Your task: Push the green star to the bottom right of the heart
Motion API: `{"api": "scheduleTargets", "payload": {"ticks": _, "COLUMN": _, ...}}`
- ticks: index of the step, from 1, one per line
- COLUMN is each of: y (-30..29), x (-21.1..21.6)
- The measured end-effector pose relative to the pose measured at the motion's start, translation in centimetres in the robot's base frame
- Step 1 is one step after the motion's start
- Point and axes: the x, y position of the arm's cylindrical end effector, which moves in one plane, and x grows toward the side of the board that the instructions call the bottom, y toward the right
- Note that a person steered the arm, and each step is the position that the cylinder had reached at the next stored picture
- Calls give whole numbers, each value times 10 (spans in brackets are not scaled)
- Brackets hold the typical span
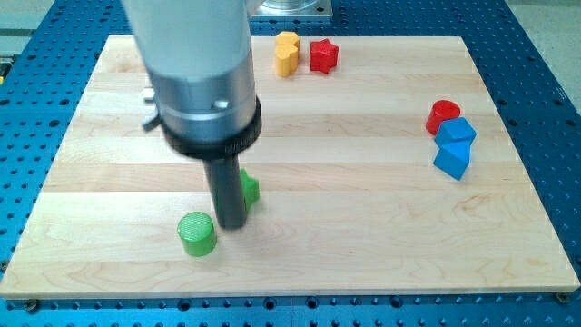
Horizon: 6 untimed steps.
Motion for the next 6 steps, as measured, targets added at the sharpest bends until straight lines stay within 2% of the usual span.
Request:
{"api": "scheduleTargets", "payload": {"ticks": 1, "y": 14, "x": -90}}
{"api": "scheduleTargets", "payload": {"ticks": 2, "y": 60, "x": -156}}
{"api": "scheduleTargets", "payload": {"ticks": 3, "y": 74, "x": -195}}
{"api": "scheduleTargets", "payload": {"ticks": 4, "y": 26, "x": -154}}
{"api": "scheduleTargets", "payload": {"ticks": 5, "y": 27, "x": -207}}
{"api": "scheduleTargets", "payload": {"ticks": 6, "y": 79, "x": -213}}
